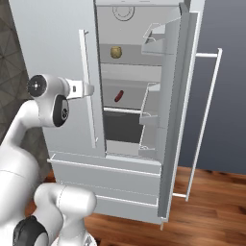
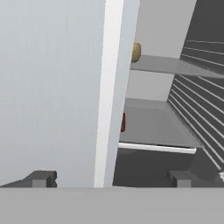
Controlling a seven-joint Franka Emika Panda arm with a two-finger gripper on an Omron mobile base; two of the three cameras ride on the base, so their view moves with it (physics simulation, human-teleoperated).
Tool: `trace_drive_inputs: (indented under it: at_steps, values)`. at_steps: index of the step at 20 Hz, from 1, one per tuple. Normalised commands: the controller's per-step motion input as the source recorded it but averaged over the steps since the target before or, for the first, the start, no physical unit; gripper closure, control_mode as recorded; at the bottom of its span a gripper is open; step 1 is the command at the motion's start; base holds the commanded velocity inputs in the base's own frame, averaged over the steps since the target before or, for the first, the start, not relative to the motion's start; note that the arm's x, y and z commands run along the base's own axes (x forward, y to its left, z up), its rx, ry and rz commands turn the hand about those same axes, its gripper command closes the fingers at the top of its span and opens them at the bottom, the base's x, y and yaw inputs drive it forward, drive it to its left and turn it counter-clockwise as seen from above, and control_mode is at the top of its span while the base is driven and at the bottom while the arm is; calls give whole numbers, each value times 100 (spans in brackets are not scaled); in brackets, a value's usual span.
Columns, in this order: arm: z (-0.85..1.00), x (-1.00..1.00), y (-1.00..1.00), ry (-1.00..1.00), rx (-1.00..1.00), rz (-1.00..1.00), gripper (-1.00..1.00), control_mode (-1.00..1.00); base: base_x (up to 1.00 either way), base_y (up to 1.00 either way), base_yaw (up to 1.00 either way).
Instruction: Retrieve the sausage and cheese from the fridge and place them on the cutting board on the counter.
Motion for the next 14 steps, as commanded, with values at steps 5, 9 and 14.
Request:
trace_drive_inputs:
  at_steps: [5, 9, 14]
  values:
    - [0, 20, 20, 0, 0, 0, -100, -100, 0, 0, 0]
    - [0, 25, 0, 0, 0, 0, -100, -100, 0, 0, 0]
    - [0, 41, 0, 1, 0, 0, -100, -100, 0, 0, 0]
